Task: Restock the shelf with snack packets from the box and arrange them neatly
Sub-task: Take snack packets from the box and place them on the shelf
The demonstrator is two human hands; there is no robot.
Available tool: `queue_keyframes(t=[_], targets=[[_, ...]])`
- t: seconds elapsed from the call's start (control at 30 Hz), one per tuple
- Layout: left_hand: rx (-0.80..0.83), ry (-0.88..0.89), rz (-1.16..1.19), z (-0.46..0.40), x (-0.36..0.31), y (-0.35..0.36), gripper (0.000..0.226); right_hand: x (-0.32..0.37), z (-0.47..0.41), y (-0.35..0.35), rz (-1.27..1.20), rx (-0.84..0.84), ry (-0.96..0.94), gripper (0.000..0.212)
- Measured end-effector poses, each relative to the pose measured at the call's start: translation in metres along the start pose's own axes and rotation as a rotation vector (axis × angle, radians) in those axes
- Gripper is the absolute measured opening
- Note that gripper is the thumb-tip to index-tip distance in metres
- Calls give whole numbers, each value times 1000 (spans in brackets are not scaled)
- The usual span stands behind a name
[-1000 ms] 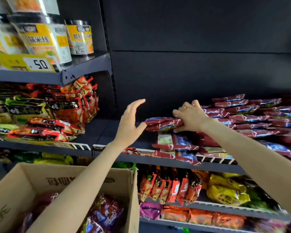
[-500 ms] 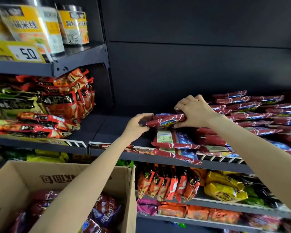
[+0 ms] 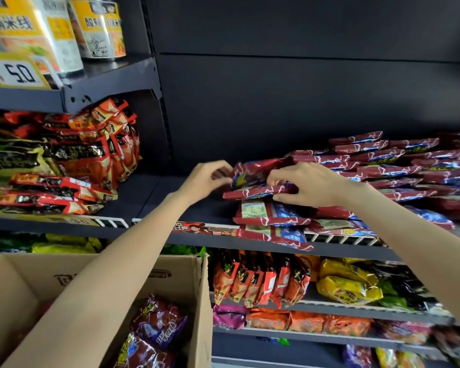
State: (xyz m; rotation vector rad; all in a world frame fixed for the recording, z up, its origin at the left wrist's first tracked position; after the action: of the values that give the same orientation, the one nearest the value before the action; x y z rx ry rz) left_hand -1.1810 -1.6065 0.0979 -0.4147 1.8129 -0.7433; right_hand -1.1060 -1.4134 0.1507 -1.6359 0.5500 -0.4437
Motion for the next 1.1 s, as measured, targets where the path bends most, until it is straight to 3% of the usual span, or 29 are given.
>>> queue_keyframes(t=[0.13, 0.27, 0.4, 0.53, 0.6, 0.67, 0.83, 0.93, 1.03, 1.1], targets=[[-106, 121, -86, -3, -44, -24, 18, 3, 3, -1, 79, -66, -27, 25], [-65, 218, -345, -3, -84, 1, 19, 3, 11, -8, 183, -162, 100, 27], [55, 152, -336, -8, -89, 34, 18, 3, 24, -6, 130, -175, 118, 17], [150, 55, -240, -8, -81, 42, 26, -6, 24, 1, 344, 35, 332, 22], [154, 52, -165, -1, -81, 36, 30, -1, 21, 0, 345, 49, 368, 27], [63, 101, -171, 14, -84, 22, 29, 11, 23, -8, 247, -54, 378, 29], [-422, 376, -363, 95, -100, -34, 18, 84, 38, -23, 137, -546, 261, 20], [-516, 532, -475, 156, -95, -52, 26, 140, 37, -13, 22, -682, 188, 16], [-404, 476, -558, 214, -64, -62, 27, 191, 16, 19, -77, -612, 126, 15], [-262, 361, -596, 252, -30, -65, 25, 222, -5, 49, -136, -417, 106, 17]])
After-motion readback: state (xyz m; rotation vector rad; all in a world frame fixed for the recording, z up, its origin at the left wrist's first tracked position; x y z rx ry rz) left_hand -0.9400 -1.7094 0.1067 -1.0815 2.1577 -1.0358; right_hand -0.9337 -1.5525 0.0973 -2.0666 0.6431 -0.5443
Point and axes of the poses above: each hand's wrist, its own z-axis away from the middle knuckle, its own y-axis out of the palm, x = y × z, the point moved 6 cm from there along -z, towards the middle knuckle, and after that the axes turned 12 degrees about -y, right-handed, at the moved point
